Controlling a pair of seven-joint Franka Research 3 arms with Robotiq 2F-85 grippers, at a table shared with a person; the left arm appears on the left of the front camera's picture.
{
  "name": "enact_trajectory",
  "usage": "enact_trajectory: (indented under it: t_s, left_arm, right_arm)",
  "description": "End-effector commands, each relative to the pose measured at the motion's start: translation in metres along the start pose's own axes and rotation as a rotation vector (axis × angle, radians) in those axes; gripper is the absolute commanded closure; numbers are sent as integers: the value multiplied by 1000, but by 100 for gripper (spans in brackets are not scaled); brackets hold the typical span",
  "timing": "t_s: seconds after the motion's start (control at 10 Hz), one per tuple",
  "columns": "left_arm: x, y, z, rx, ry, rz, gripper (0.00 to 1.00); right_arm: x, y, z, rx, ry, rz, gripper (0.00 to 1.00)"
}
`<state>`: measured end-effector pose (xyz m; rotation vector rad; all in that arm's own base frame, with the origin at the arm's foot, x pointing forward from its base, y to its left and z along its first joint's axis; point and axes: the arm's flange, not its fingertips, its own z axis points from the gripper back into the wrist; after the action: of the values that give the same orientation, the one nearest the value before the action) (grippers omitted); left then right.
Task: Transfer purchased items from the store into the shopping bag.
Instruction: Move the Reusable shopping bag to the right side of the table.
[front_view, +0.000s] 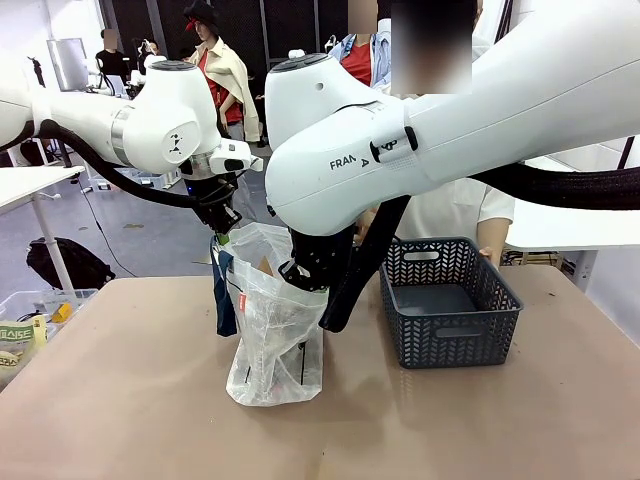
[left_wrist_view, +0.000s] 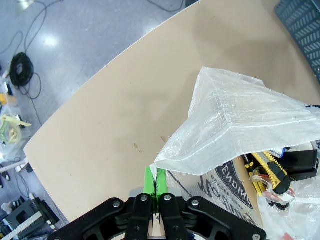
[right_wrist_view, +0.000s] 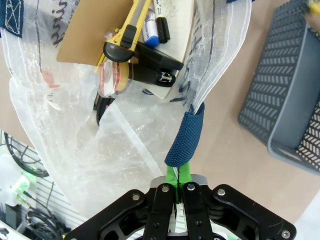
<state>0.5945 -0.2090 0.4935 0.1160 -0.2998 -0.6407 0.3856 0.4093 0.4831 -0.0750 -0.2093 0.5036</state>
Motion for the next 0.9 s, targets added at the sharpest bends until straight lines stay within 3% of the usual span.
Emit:
enact_trajectory:
  t_s: [0.0, 0.8]
  left_arm:
    - [0, 2, 1, 3, -2, 1, 100]
    - [0, 2, 1, 3, -2, 1, 100]
  right_arm:
    - [-4, -1, -2, 5, -6, -5, 100]
    - [-4, -1, -2, 5, -6, -5, 100]
